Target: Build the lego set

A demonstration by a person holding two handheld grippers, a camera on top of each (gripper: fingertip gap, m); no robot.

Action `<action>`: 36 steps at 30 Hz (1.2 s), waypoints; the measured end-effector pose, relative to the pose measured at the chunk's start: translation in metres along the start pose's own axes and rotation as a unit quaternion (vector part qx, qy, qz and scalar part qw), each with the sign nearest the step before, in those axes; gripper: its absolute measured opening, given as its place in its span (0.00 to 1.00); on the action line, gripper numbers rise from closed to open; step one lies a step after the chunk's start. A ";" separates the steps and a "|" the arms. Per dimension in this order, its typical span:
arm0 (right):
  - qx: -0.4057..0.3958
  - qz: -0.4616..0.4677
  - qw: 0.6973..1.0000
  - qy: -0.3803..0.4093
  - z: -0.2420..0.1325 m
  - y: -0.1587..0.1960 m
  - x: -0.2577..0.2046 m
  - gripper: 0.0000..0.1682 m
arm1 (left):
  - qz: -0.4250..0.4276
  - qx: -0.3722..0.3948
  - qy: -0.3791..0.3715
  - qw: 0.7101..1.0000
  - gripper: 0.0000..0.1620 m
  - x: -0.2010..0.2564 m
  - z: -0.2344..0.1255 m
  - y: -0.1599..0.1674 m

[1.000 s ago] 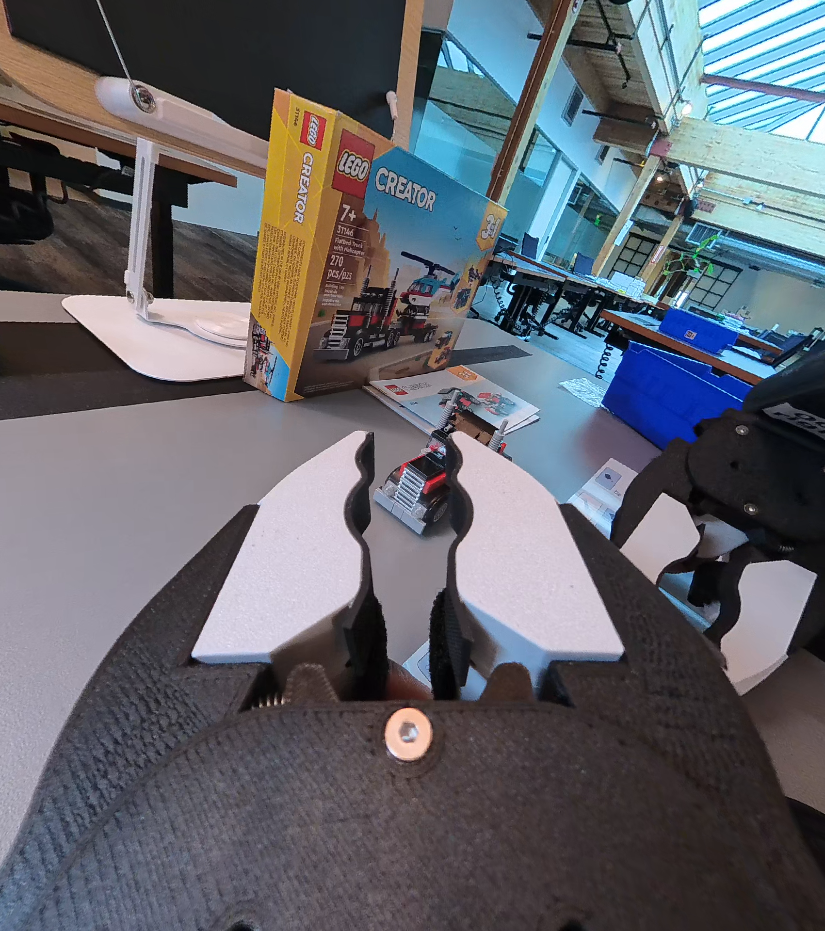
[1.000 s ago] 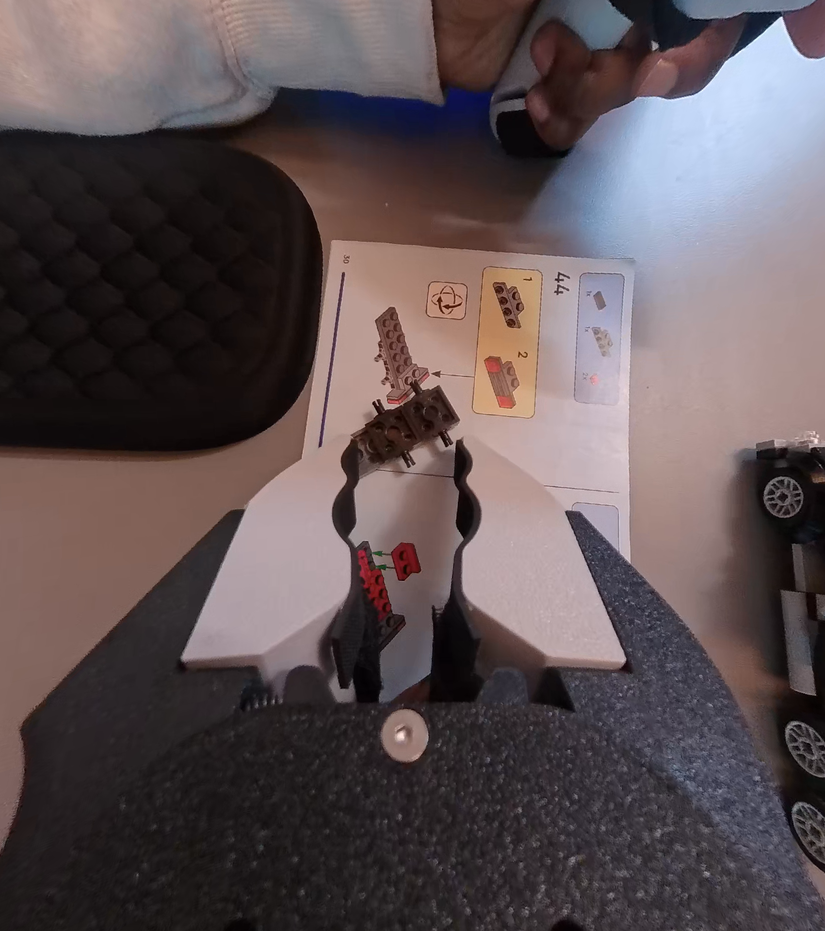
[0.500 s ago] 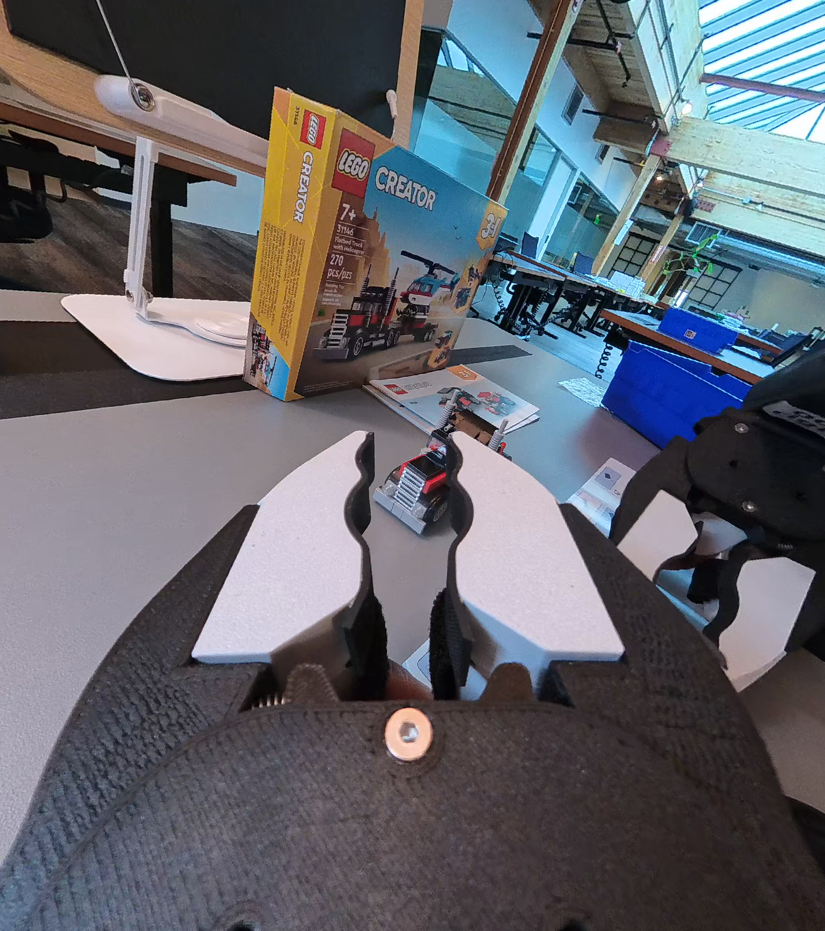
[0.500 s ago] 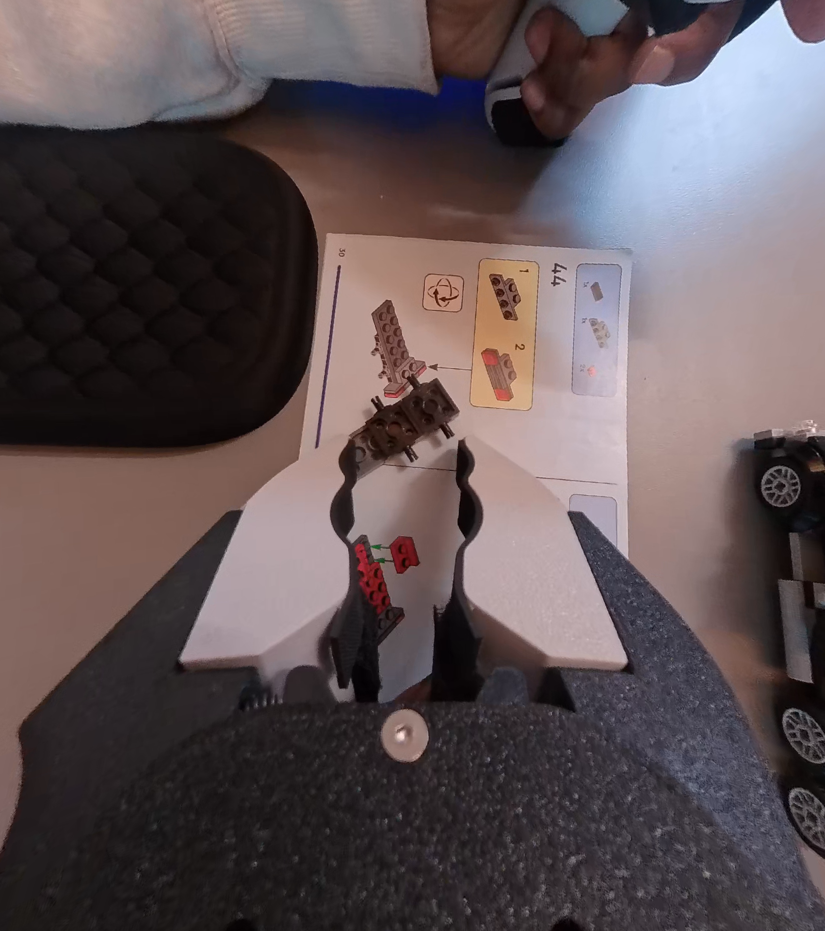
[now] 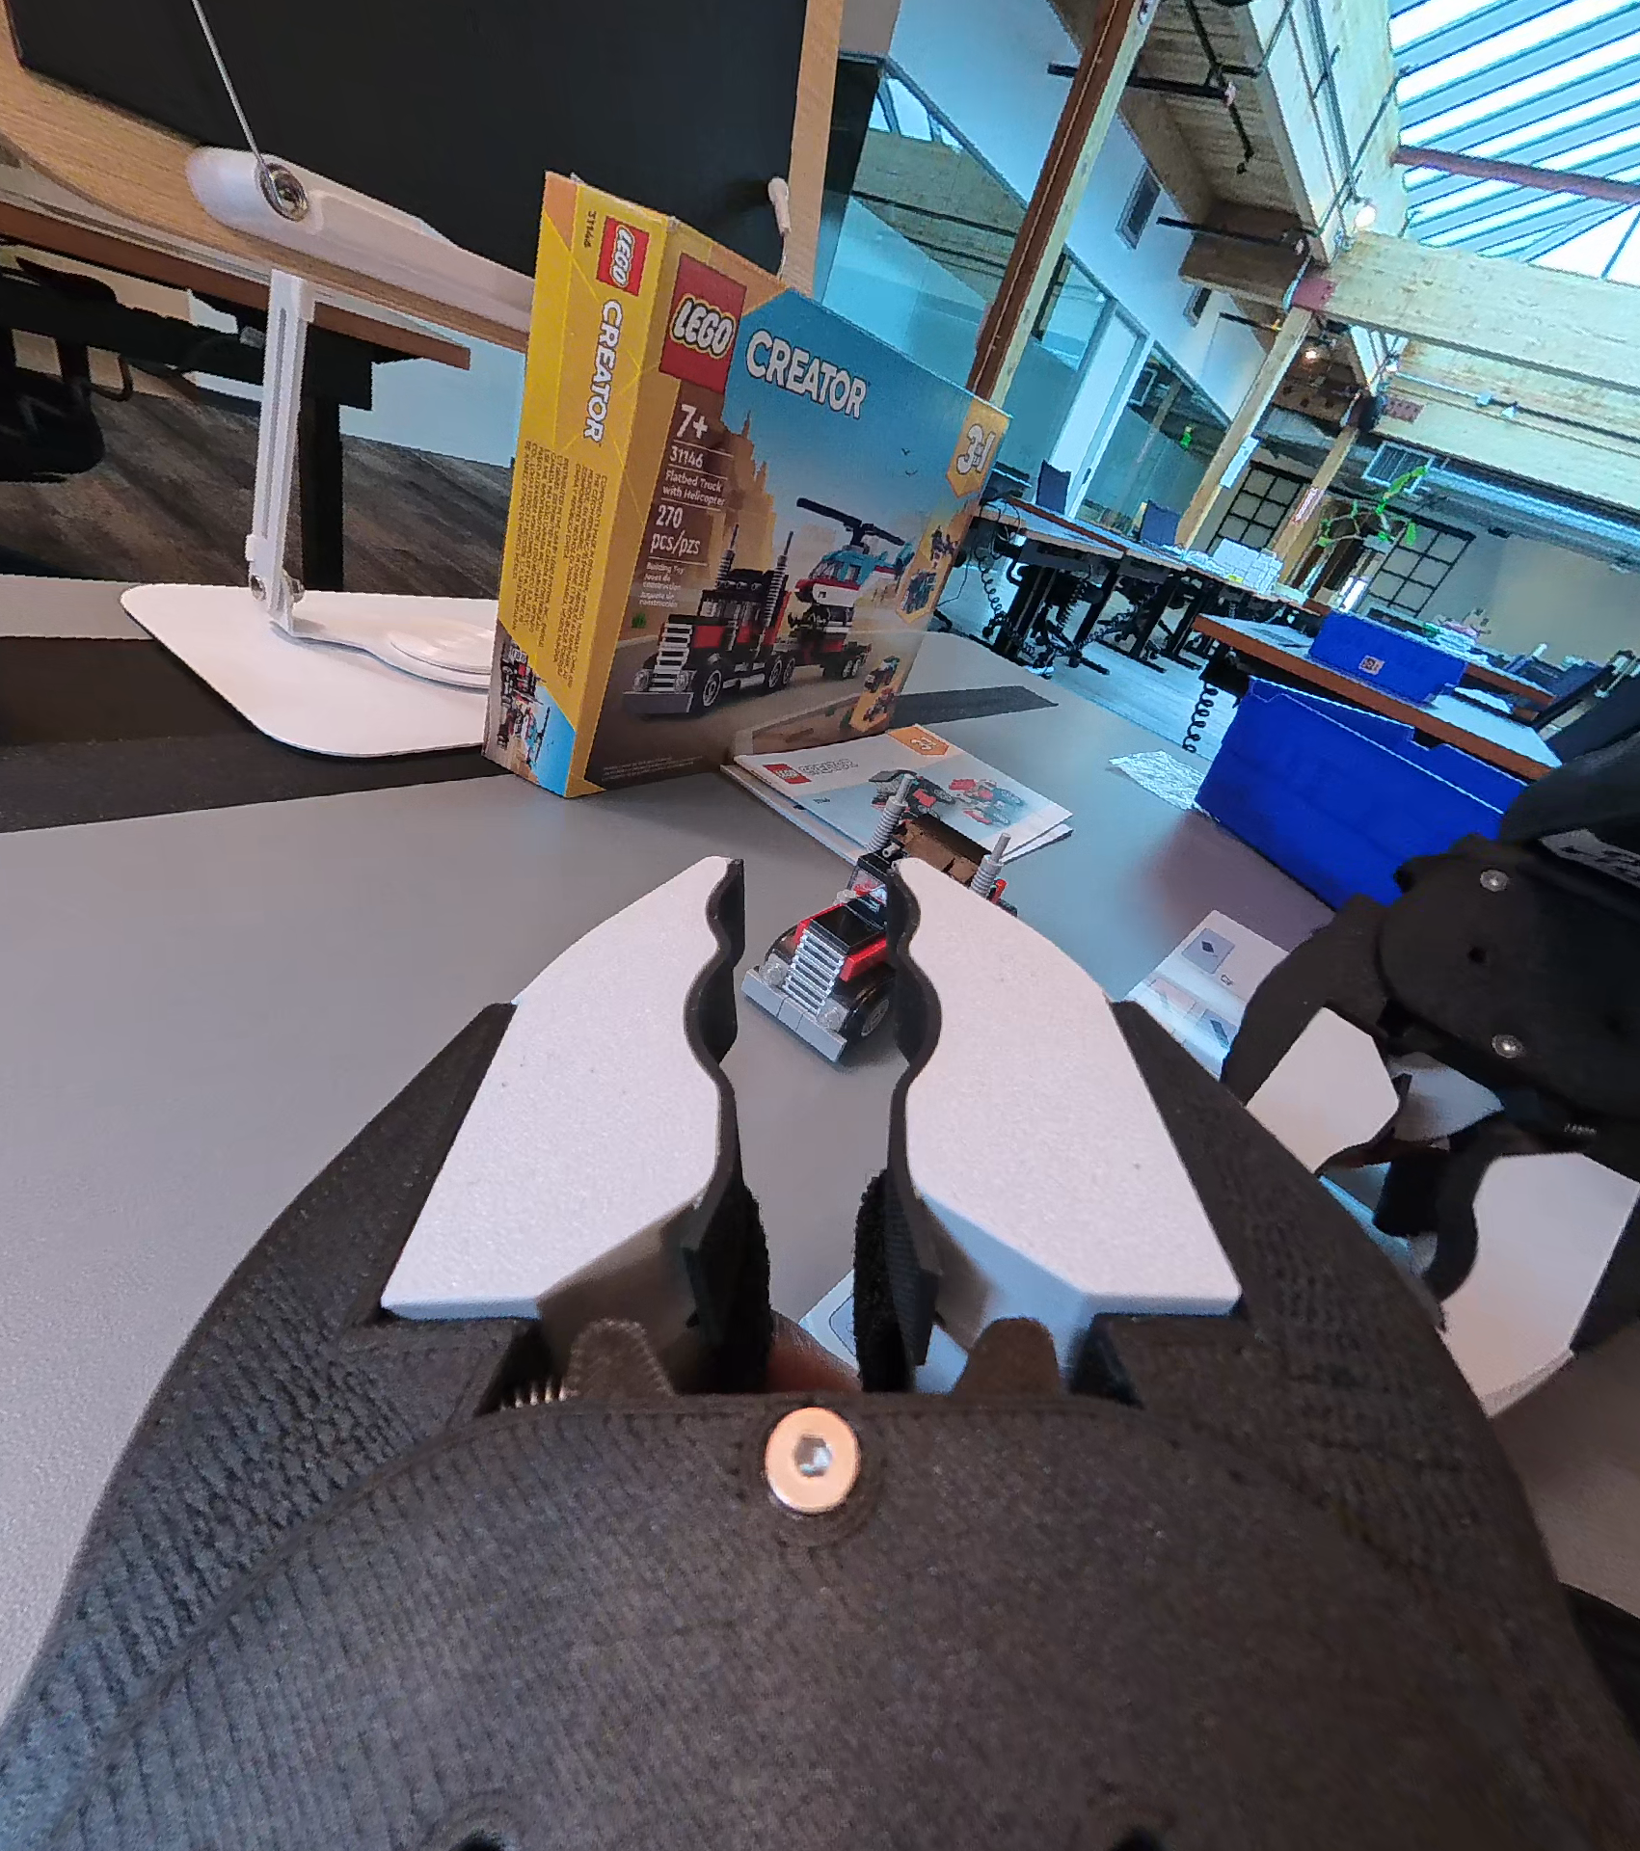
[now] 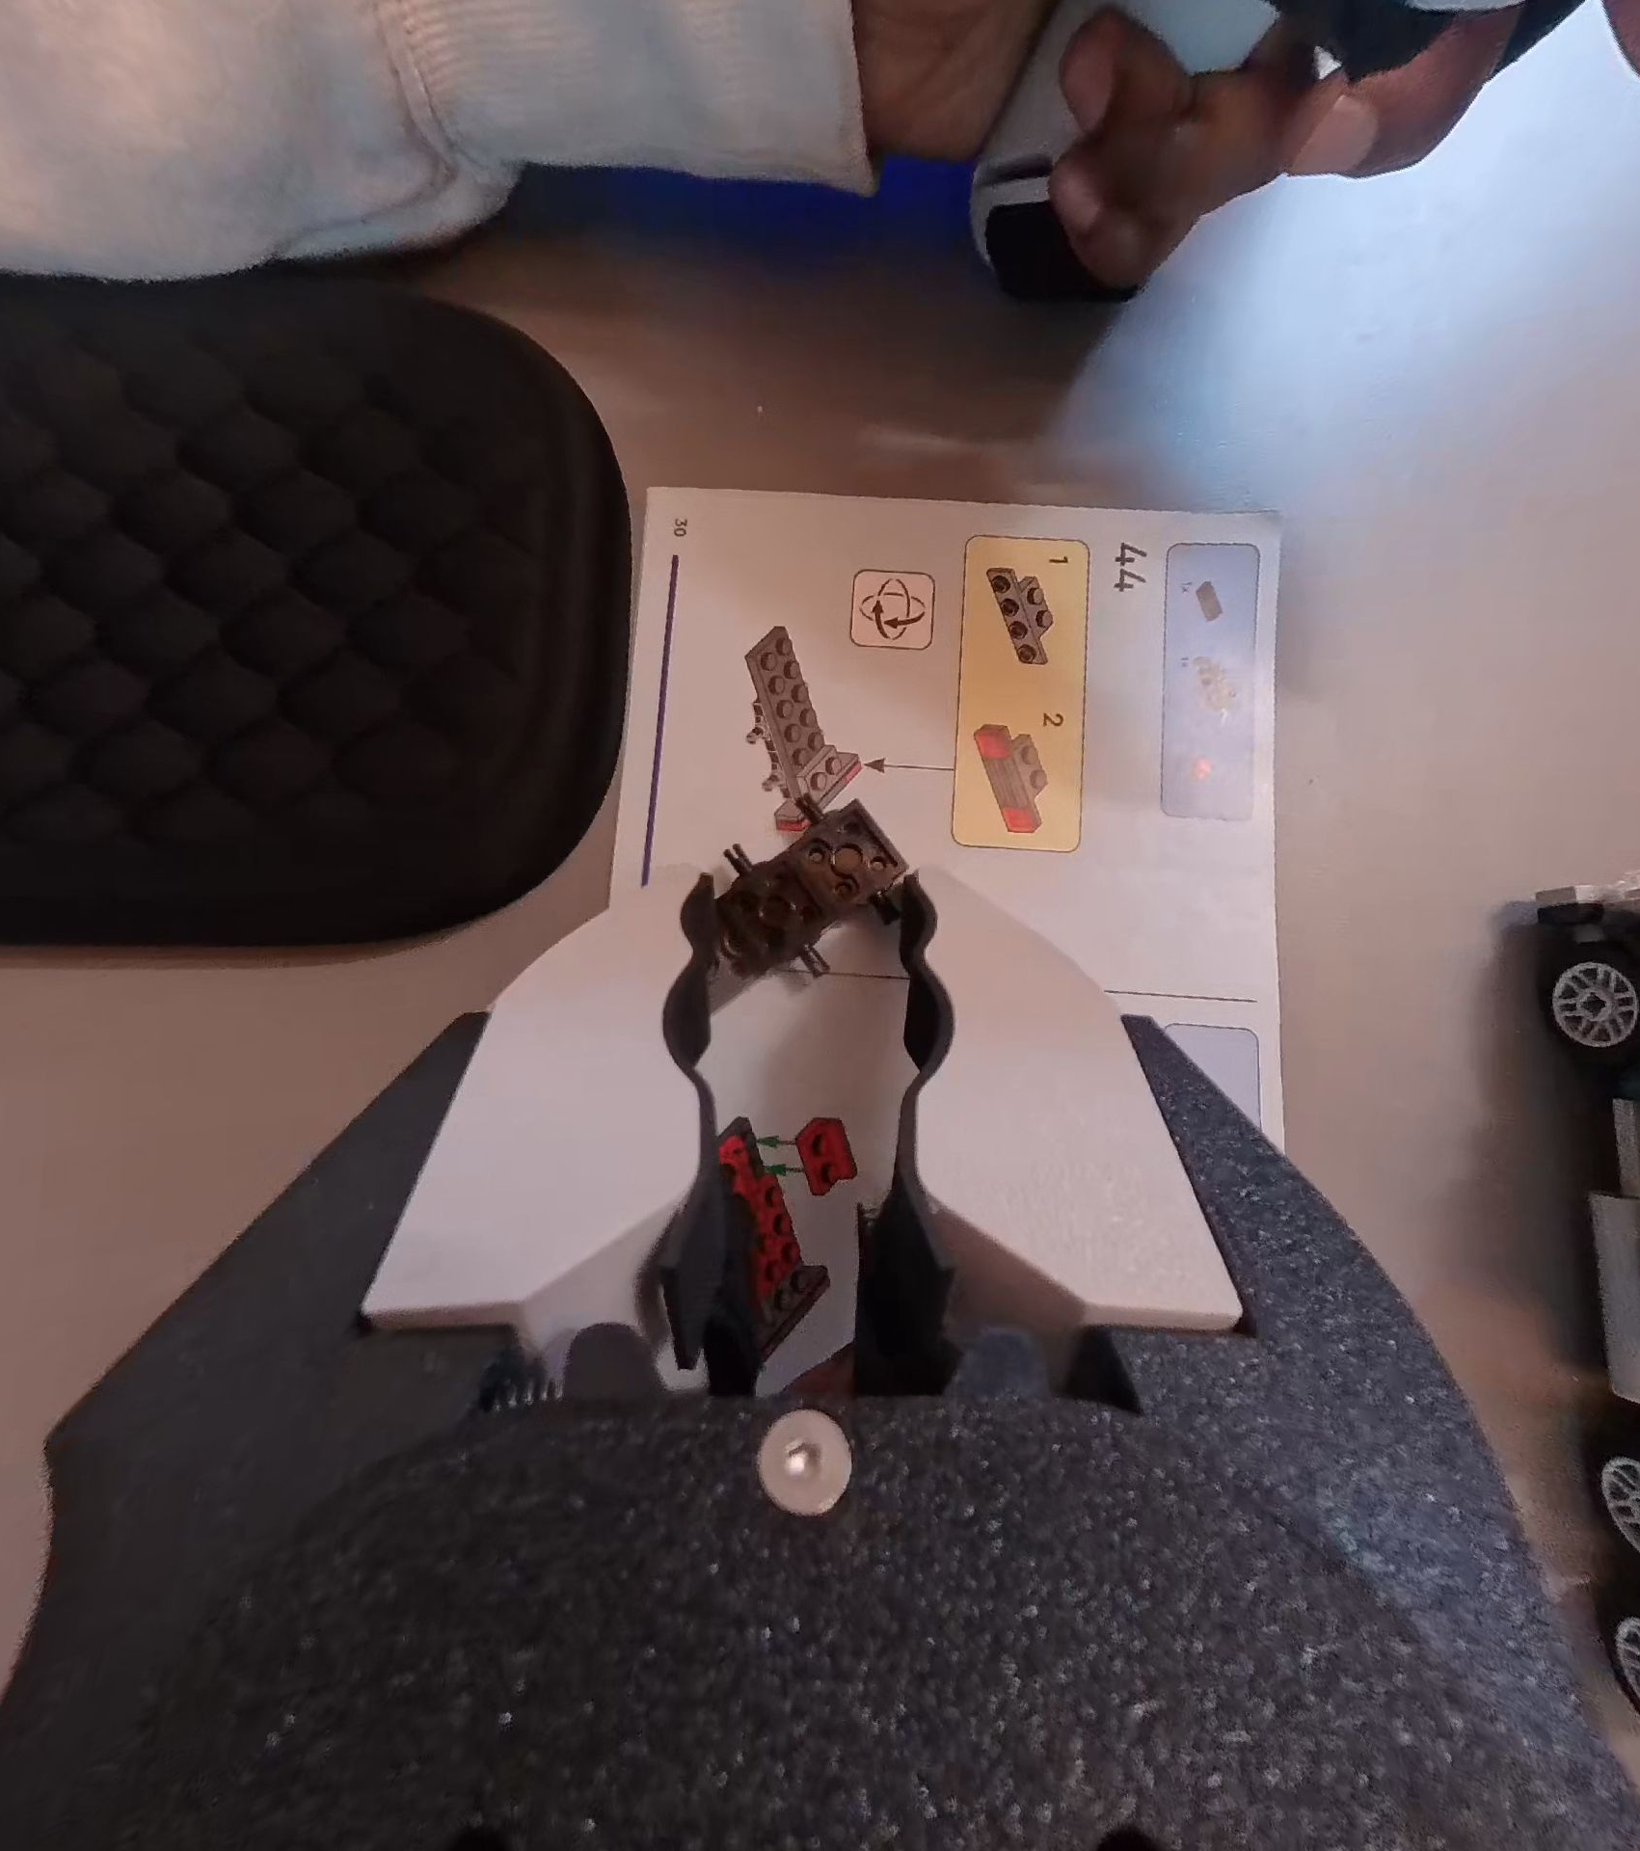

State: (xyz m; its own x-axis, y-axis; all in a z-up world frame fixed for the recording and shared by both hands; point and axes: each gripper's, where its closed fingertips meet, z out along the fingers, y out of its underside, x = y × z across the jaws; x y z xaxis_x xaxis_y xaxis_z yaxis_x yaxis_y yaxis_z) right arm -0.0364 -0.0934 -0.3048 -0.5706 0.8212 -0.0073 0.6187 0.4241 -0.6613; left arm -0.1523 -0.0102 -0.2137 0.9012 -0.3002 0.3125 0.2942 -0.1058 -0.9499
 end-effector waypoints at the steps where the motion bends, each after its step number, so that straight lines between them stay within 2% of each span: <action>1: 0.000 0.001 1.000 -0.001 -0.001 0.000 0.000 0.21 | 0.000 0.000 0.000 1.000 0.17 0.000 0.000 0.000; 8: 0.040 0.027 0.999 0.011 -0.016 -0.006 0.011 0.21 | 0.000 0.000 0.000 1.000 0.17 0.000 0.000 0.000; 13: 0.065 0.075 0.994 0.047 -0.052 0.003 0.039 0.21 | 0.000 0.000 0.001 1.000 0.17 0.000 0.000 0.000; 16: 0.036 0.119 0.986 0.115 -0.085 0.036 0.068 0.21 | -0.003 0.000 0.002 1.000 0.17 0.000 0.000 0.000; 20: -0.025 0.201 0.951 0.234 -0.126 0.105 0.110 0.21 | -0.009 0.001 0.005 1.000 0.16 0.001 0.001 0.000; 23: -0.022 0.253 0.929 0.269 -0.142 0.132 0.126 0.21 | -0.008 0.002 0.006 1.000 0.16 0.001 0.001 0.000; 25: -0.006 0.274 0.921 0.277 -0.145 0.138 0.131 0.21 | -0.008 0.003 0.007 1.000 0.16 0.001 0.000 0.000; 30: -0.027 0.276 0.915 0.294 -0.143 0.149 0.135 0.21 | -0.006 0.003 0.007 1.000 0.16 0.002 0.000 0.000; 34: -0.004 0.268 0.913 0.308 -0.152 0.141 0.137 0.25 | -0.003 0.002 0.007 1.000 0.16 0.002 0.001 0.000; 36: 0.014 0.248 0.923 0.294 -0.160 0.130 0.131 0.24 | 0.000 0.000 0.008 1.000 0.16 0.003 0.001 0.001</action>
State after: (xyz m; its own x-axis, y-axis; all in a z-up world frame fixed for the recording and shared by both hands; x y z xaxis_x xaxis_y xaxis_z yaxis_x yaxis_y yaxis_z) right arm 0.0556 0.1306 -0.2720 0.1772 0.9802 0.0882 0.7054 -0.0641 -0.7059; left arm -0.1490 -0.0103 -0.2133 0.8965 -0.3148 0.3118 0.2933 -0.1059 -0.9501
